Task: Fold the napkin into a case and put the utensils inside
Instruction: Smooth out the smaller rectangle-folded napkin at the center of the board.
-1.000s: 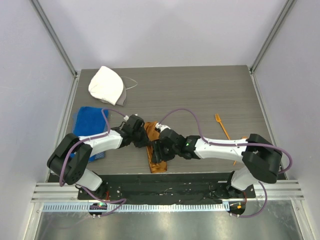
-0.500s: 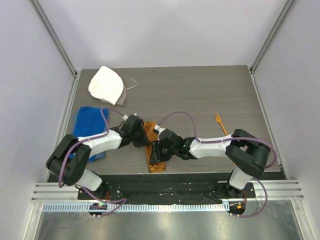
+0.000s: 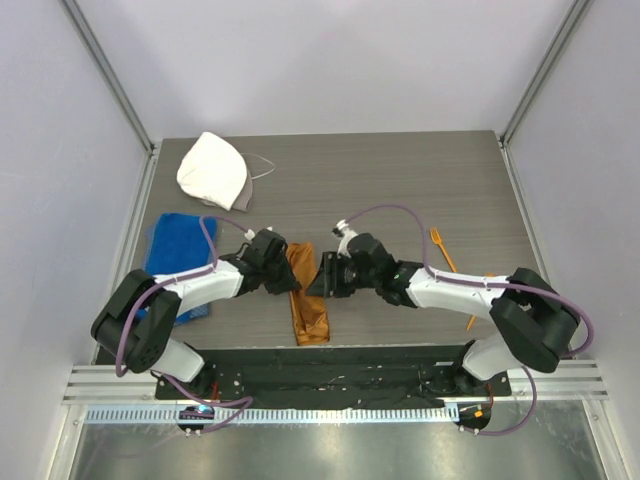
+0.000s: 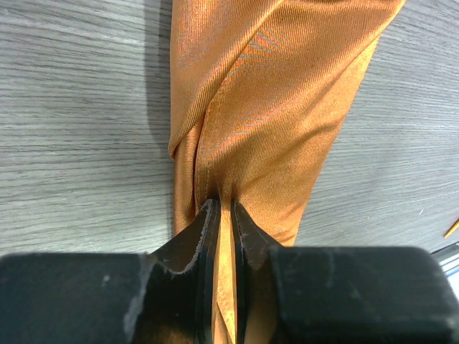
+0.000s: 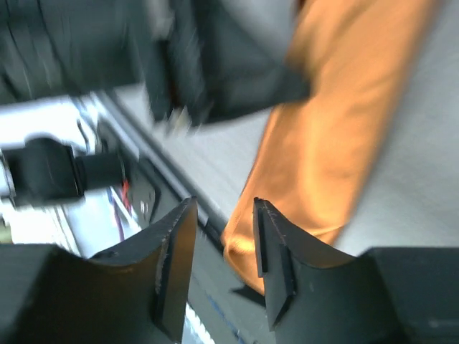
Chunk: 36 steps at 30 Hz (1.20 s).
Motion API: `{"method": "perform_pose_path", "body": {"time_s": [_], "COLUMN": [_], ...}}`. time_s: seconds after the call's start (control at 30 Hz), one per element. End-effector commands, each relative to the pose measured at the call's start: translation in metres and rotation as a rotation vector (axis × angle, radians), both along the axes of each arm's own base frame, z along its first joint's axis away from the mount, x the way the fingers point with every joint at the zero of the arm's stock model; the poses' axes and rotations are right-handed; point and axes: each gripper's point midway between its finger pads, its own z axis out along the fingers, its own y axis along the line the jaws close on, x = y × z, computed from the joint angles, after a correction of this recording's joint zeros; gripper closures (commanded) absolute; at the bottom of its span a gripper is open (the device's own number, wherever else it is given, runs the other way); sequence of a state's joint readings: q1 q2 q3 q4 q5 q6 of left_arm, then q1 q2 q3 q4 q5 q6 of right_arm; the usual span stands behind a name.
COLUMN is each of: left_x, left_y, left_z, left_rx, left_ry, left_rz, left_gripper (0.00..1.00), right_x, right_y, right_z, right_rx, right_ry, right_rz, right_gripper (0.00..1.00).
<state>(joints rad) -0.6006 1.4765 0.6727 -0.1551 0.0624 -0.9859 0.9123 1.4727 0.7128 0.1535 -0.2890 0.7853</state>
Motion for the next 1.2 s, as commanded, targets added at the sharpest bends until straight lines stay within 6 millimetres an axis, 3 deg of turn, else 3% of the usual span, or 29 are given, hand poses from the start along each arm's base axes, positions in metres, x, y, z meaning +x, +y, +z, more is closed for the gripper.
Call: {"method": "perform_pose_path", "body": {"time_s": [0.0,0.07,0.1,0.13,0.17,0.2,0.23,0.37,0.63,1.03,1.17], "left_x": [0.003,0.003,0.003,0.003,0.003,0.003,0.003,0.002,0.001,0.002,0.007], "left_y": [0.007,0.007,0.007,0.007,0.007,0.007,0.007,0.008,0.007,0.004,0.007], "left_z": [0.007,0.007,0.007,0.006,0.007,0.006,0.005,0.005,0.004,0.007,0.024], "left_rx": [0.017,0.015,0.013,0.014,0.011,0.012,0.012,0.013,0.007,-0.001,0.018], "left_ry": [-0.035,-0.036,-0.036,-0.033,-0.035,-0.033,-0.033,-0.032,-0.036,-0.04,-0.067], "left_rz": [0.009,0.01,0.013,0.014,0.013,0.014,0.017,0.013,0.009,-0.005,-0.011], "left_gripper": [0.85,0.85,0.85,0.85,0.85,0.85,0.85,0.85,0.85,0.84,0.74], "right_x": [0.052,0.077,0.085,0.097,0.105,0.11,0.119,0.131,0.147,0.166,0.167], "right_y": [-0.018,-0.016,-0.014,-0.006,-0.004,0.001,0.008,0.026,0.044,0.046,0.045], "right_z": [0.018,0.029,0.022,0.032,0.031,0.013,0.018,0.004,-0.014,-0.053,-0.064], "right_rx": [0.02,0.036,0.031,0.066,0.069,0.043,0.054,0.089,0.099,0.055,0.041], "right_ry": [-0.044,-0.072,-0.06,-0.084,-0.082,-0.058,-0.068,-0.029,-0.026,0.008,0.023], "right_rz": [-0.142,-0.2,-0.217,-0.226,-0.238,-0.24,-0.24,-0.228,-0.206,-0.25,-0.258], "right_gripper": [0.57,0.65,0.68,0.76,0.79,0.83,0.85,0.96,0.99,0.99,0.99]}}
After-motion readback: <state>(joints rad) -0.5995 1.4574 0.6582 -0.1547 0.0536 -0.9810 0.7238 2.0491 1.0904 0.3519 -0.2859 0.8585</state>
